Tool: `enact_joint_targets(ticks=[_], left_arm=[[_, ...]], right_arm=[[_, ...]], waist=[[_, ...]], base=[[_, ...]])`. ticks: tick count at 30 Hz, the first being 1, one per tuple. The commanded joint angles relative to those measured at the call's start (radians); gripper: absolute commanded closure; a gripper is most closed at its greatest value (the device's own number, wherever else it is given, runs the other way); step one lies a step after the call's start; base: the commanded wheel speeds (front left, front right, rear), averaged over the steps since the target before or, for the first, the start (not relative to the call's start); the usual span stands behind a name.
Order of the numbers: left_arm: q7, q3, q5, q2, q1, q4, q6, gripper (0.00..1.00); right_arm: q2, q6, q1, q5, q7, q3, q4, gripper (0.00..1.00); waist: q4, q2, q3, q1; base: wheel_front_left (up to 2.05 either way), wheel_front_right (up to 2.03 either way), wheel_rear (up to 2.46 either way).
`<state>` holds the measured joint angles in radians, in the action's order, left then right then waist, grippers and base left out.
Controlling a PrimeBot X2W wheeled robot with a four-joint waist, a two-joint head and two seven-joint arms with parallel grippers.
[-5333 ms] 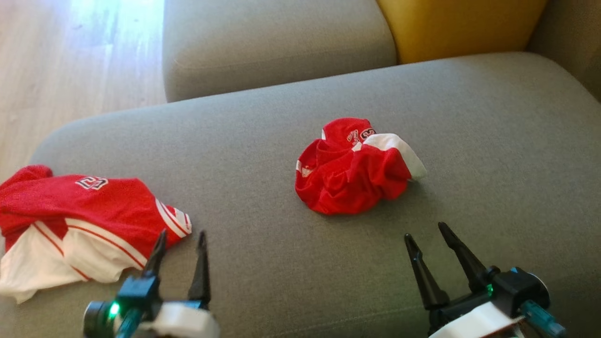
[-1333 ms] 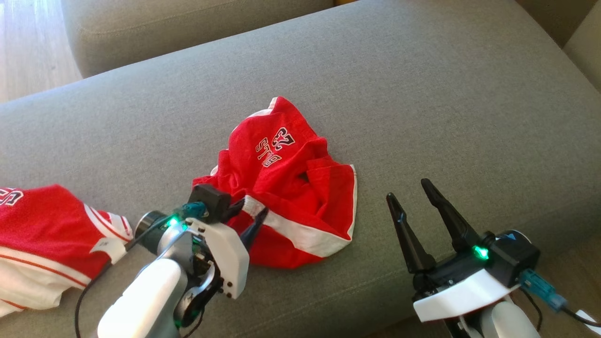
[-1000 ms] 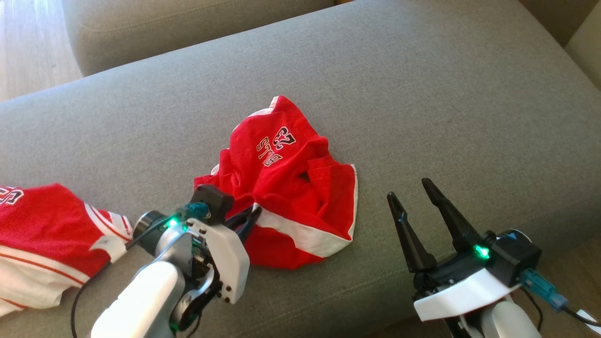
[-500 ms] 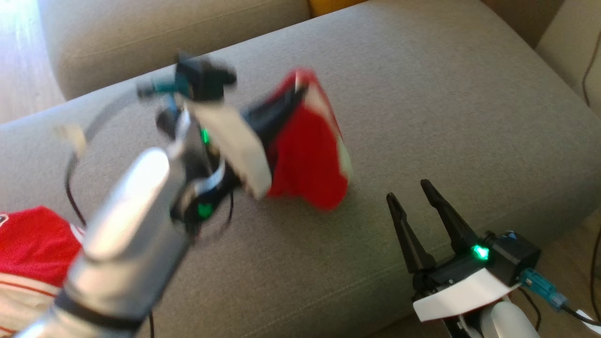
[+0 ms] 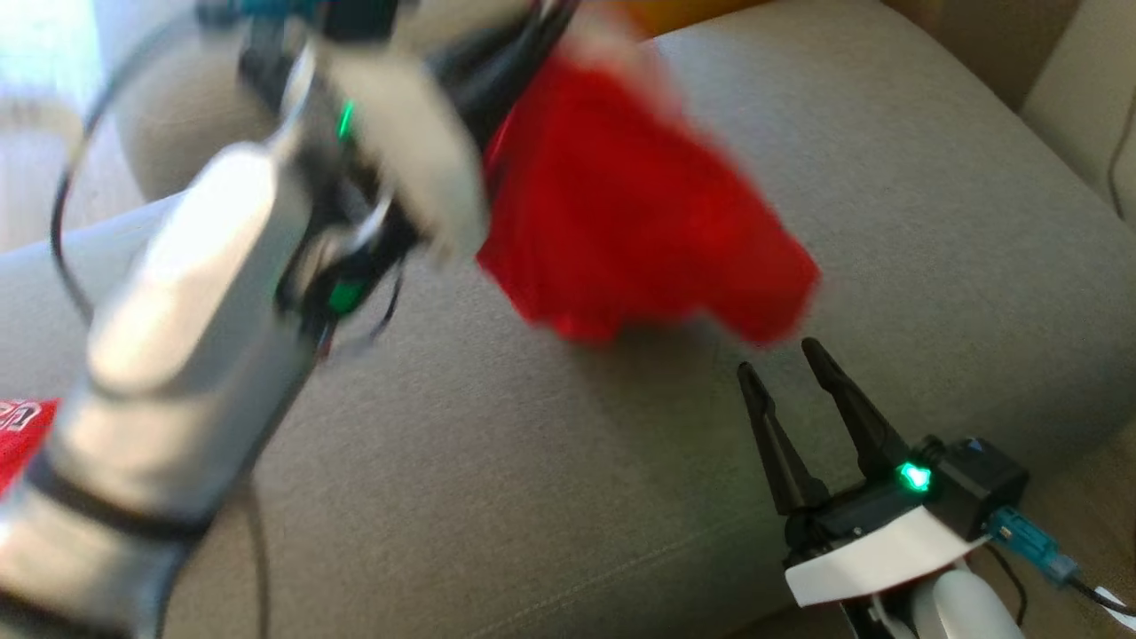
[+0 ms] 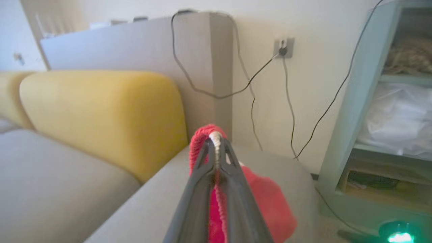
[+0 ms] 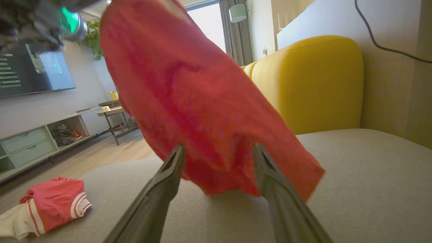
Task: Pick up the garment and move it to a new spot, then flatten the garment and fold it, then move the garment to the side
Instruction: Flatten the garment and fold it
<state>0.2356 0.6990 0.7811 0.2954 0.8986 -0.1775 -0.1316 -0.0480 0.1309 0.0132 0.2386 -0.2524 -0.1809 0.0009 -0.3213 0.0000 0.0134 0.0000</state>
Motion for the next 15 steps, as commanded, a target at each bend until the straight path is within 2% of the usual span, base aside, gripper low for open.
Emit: enact_joint_targets(ticks=[1,5,9,12,15], left_arm=[[-0.016,-0.030,0.026,0.077,-0.099,0.017,0.003,1.00],[-0.070,-0.047,0.054,0.137,-0.279,0.021,0.033,1.00],[-0.184,-0.048,-0.003,0.205,-0.446,0.002,0.087,1.00],[-0.283,-0.076,-0.005,0.203,-0.528,-0.033,0.127,1.00],[-0.354,-0.097,-0.001,0.192,-0.572,-0.075,0.148,1.00]], right_arm=[[-0.002,0.000,-0.015,-0.001,-0.009,-0.023,-0.033,0.00],[-0.002,0.000,-0.005,-0.009,-0.009,-0.018,-0.030,0.00],[-0.002,0.000,0.011,0.008,-0.009,-0.013,0.004,0.00],[-0.002,0.000,0.012,0.024,-0.009,-0.006,0.064,0.00],[-0.003,0.000,-0.006,0.024,-0.009,0.002,0.153,0.00]], waist=[[0.025,0.0000,0.006,0.0000],[0.060,0.0000,0.019,0.0000],[0.121,0.0000,0.052,0.0000],[0.158,0.0000,0.068,0.0000],[0.184,0.0000,0.079,0.0000]], base=[[0.00,0.00,0.00],[0.00,0.00,0.00],[0.00,0.00,0.00],[0.00,0.00,0.00],[0.00,0.00,0.00]])
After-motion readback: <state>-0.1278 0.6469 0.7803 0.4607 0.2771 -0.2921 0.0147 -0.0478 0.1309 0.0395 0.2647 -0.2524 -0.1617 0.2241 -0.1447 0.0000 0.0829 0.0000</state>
